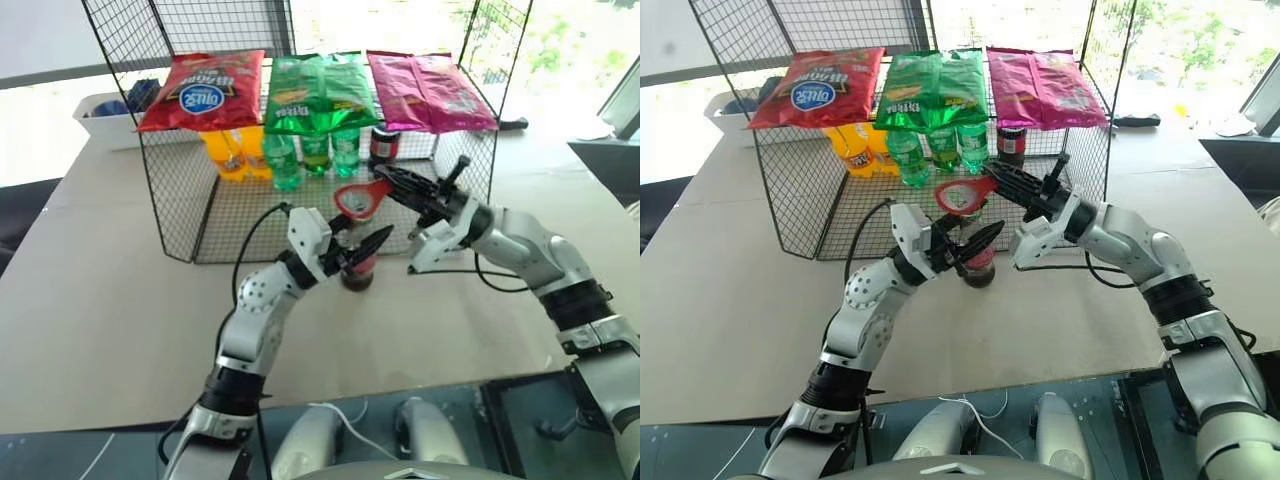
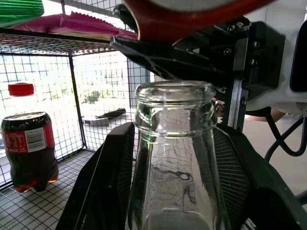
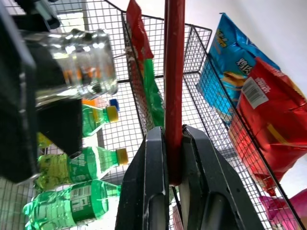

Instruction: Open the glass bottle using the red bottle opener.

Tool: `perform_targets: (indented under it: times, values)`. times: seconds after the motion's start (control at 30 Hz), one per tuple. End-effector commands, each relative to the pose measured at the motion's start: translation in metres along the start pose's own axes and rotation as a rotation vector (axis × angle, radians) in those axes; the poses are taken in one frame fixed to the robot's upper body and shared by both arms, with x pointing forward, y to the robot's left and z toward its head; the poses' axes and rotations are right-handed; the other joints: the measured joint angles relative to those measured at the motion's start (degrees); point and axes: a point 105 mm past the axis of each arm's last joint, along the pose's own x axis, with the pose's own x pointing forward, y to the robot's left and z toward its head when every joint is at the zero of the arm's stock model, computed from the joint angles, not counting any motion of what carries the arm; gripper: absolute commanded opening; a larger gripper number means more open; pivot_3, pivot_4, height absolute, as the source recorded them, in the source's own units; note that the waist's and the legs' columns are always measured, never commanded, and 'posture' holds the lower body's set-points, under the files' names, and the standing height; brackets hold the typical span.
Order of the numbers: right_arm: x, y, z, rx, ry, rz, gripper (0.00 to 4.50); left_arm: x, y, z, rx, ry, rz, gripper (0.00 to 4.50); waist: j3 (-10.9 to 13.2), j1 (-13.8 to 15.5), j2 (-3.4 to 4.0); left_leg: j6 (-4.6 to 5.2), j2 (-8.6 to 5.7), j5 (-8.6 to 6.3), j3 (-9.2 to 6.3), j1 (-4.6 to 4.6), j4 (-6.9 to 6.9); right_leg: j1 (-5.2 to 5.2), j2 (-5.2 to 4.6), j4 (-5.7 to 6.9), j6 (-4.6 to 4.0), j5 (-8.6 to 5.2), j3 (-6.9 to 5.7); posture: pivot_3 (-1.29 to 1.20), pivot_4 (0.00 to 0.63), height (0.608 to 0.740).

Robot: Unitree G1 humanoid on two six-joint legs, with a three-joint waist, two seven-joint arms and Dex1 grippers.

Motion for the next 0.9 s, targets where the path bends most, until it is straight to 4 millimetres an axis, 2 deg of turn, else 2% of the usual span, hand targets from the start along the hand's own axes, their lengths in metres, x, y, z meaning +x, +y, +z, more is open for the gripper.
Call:
perform_targets:
  times: [0.03,0.2,0.37,0.4,0.47,0.53,0.9]
  values:
    - [-0.004,-0.022,-0.009,0.035,0.058,-0.123,0.0,-0.01,-0.001,-0.023,-0.056,0.099,0.014,2.25,0.0,-0.03,0.0,0.0,0.0,0.0,-0.01,0.0,-0.01,0.0,0.01,0.0,0.0,0.0,0.0,0.0,0.15,0.734]
    - [-0.008,-0.02,-0.019,0.116,0.134,-0.154,0.0,-0.011,0.001,-0.021,-0.049,0.091,0.026,2.25,0.01,-0.11,0.02,0.0,0.03,0.0,-0.01,0.0,-0.13,0.0,0.02,-0.16,-0.01,0.01,0.0,0.0,0.15,0.734]
    - [-0.011,-0.015,-0.022,0.176,0.172,-0.167,0.0,-0.011,0.001,-0.019,-0.055,0.082,0.032,2.25,0.01,-0.05,0.03,0.0,0.04,0.0,-0.02,-0.02,-0.24,-0.01,0.02,-0.32,-0.01,0.02,-0.02,0.0,0.15,0.734]
    - [-0.011,-0.013,-0.021,0.176,0.17,-0.16,0.0,-0.011,0.001,-0.019,-0.056,0.081,0.032,2.88,0.02,-0.07,0.04,0.0,0.04,0.0,-0.02,-0.02,-0.29,-0.01,0.02,-0.35,-0.01,0.02,-0.02,0.0,0.15,0.734]
    - [-0.01,-0.009,-0.017,0.166,0.155,-0.133,0.0,-0.012,0.001,-0.02,-0.058,0.082,0.035,3.52,0.08,-0.13,0.06,0.01,0.04,0.0,0.02,-0.07,-0.38,-0.12,0.03,-0.37,-0.01,0.02,0.01,0.0,0.15,0.734]
    - [-0.009,-0.008,-0.015,0.166,0.15,-0.124,0.0,-0.012,0.001,-0.021,-0.059,0.084,0.038,4.39,0.14,-0.14,0.06,0.0,0.04,0.01,0.05,-0.23,-0.46,-0.39,0.03,-0.35,-0.02,0.02,0.03,0.0,0.15,0.734]
    - [-0.012,-0.006,-0.017,0.198,0.167,-0.128,0.0,-0.016,-0.003,-0.021,-0.05,0.091,0.023,4.39,0.13,-0.12,0.07,-0.02,0.05,0.02,0.2,-0.72,-0.8,-1.08,-0.01,-0.4,-0.04,0.04,0.13,0.0,0.15,0.734]
